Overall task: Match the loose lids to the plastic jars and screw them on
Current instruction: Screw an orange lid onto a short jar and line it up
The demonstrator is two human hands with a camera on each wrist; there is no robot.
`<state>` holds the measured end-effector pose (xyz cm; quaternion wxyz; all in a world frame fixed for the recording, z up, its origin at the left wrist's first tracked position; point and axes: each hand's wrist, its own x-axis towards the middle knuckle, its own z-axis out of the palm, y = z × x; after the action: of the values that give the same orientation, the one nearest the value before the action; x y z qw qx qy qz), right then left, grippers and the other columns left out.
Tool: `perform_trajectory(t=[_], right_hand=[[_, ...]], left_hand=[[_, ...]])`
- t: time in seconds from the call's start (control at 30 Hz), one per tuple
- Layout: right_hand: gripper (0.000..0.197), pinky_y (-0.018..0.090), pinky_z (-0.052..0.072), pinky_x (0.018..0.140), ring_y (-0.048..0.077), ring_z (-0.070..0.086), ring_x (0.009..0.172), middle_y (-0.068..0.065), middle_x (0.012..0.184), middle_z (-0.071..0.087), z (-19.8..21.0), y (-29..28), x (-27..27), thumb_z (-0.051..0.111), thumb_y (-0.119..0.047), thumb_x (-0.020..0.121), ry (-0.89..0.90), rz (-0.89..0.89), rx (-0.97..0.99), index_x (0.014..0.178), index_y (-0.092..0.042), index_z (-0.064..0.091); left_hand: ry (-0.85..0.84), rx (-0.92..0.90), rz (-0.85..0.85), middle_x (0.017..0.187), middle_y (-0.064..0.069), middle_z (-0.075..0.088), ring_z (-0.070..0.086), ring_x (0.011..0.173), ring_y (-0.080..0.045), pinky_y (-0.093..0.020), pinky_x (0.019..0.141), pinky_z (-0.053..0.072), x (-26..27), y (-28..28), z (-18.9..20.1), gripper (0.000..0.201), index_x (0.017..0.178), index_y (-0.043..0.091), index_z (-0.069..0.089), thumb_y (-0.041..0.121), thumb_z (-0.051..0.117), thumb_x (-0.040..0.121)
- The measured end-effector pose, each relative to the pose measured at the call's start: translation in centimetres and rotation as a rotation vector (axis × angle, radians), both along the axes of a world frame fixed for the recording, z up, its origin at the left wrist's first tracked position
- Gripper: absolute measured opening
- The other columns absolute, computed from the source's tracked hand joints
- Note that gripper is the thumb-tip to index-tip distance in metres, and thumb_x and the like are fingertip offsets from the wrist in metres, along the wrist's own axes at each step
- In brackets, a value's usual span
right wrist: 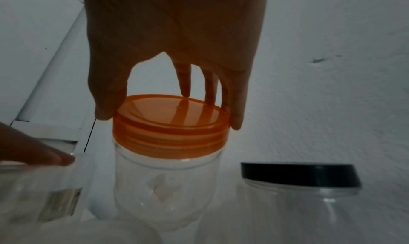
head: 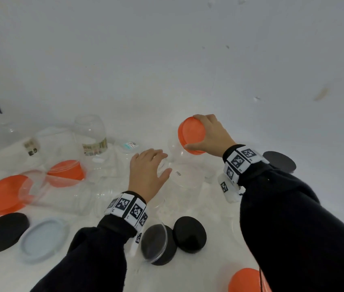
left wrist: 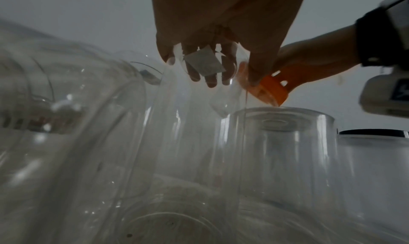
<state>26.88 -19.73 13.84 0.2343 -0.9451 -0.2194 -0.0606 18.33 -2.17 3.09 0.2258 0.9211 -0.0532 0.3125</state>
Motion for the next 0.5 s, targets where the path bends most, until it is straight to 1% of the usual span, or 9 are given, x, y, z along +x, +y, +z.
perform_trajectory(t=[0.17, 0.37, 0.5], right_hand=[[0.091, 0.047, 0.041, 0.099, 0.029, 0.038, 0.125, 0.007, 0.142, 0.03, -0.7, 1.4, 2.4, 0.08, -0.042, 0.065, 0.063, 0.053, -0.138, 0.141, -0.025, 0.032], [0.088, 0.044, 0.043, 0.097, 0.03, 0.041, 0.124, 0.005, 0.141, 0.031, -1.1, 2.9, 4.7, 0.078, -0.043, 0.069, 0.19, 0.09, -0.29, 0.142, -0.028, 0.031], [0.086, 0.042, 0.043, 0.095, 0.03, 0.042, 0.123, 0.005, 0.14, 0.031, -1.4, 4.1, 5.7, 0.076, -0.045, 0.07, 0.235, 0.139, -0.42, 0.142, -0.03, 0.03]], left_hand=[[-0.005, 0.009, 0.007, 0.112, 0.0, 0.065, 0.059, 0.108, -0.024, -0.05, 0.091, 0.044, 0.0, -0.1, -0.1, 0.044, 0.104, 0.018, 0.067, 0.046, 0.045, 0.078], [-0.039, 0.012, 0.01, 0.112, 0.0, 0.065, 0.059, 0.107, -0.024, -0.049, 0.089, 0.044, 0.0, 0.0, -0.2, 0.042, 0.104, 0.019, 0.067, 0.045, 0.046, 0.079], [-0.054, 0.011, 0.022, 0.113, 0.002, 0.065, 0.058, 0.109, -0.023, -0.048, 0.092, 0.042, 0.1, 0.0, -0.3, 0.041, 0.104, 0.019, 0.067, 0.045, 0.046, 0.079]])
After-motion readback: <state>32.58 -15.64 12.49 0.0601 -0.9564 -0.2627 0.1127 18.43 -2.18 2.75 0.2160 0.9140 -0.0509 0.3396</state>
